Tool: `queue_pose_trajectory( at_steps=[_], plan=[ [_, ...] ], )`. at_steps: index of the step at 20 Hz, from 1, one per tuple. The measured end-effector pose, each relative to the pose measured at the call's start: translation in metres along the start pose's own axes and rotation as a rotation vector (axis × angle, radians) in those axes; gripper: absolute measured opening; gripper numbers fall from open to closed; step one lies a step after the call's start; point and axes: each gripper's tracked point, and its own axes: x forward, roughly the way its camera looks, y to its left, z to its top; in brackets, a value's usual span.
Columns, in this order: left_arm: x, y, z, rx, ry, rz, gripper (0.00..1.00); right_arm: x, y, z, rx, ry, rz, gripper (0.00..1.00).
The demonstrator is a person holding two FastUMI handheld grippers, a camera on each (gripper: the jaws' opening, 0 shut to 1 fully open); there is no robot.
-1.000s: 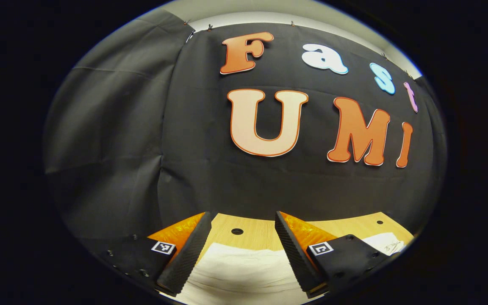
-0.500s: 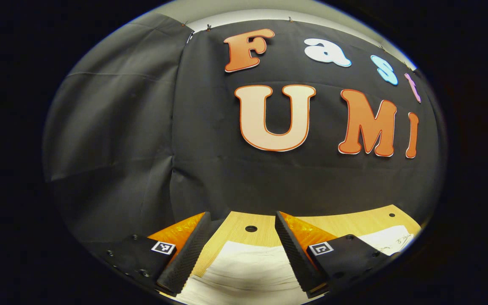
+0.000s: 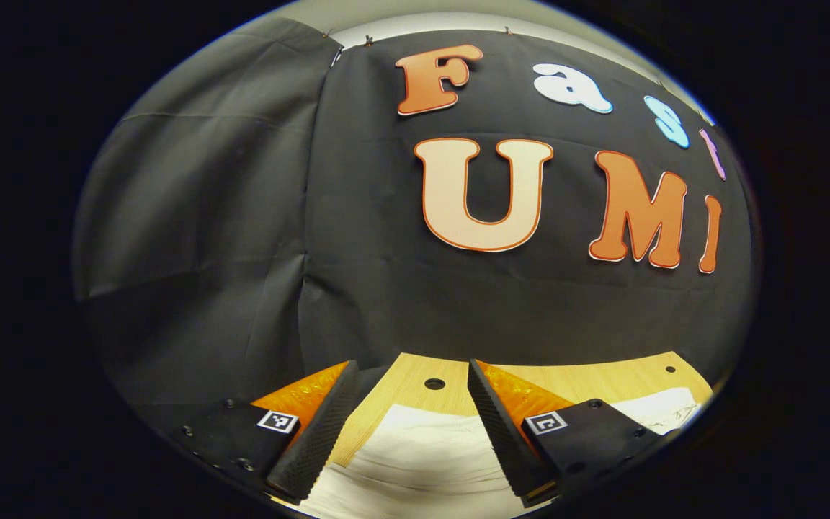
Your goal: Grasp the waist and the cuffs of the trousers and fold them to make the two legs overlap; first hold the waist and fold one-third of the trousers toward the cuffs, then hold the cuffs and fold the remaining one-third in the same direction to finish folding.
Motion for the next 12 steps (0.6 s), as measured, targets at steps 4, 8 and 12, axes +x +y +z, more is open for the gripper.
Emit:
queue_pose_trajectory(
  at_steps=[4, 8, 12],
  plan=[
    [0.003, 0.002, -0.002, -0.025, 0.011, 0.002, 0.99, 0.007, 0.013, -0.001, 0.010, 0.019, 0.017, 0.99],
    [0.007, 0.005, -0.008, -0.054, 0.024, 0.007, 0.98, 0.017, 0.032, -0.001, 0.012, 0.029, 0.045, 0.99],
    [0.004, 0.009, -0.011, -0.078, 0.039, 0.013, 0.98, 0.031, 0.045, -0.002, 0.004, 0.044, 0.061, 0.86]
  ],
)
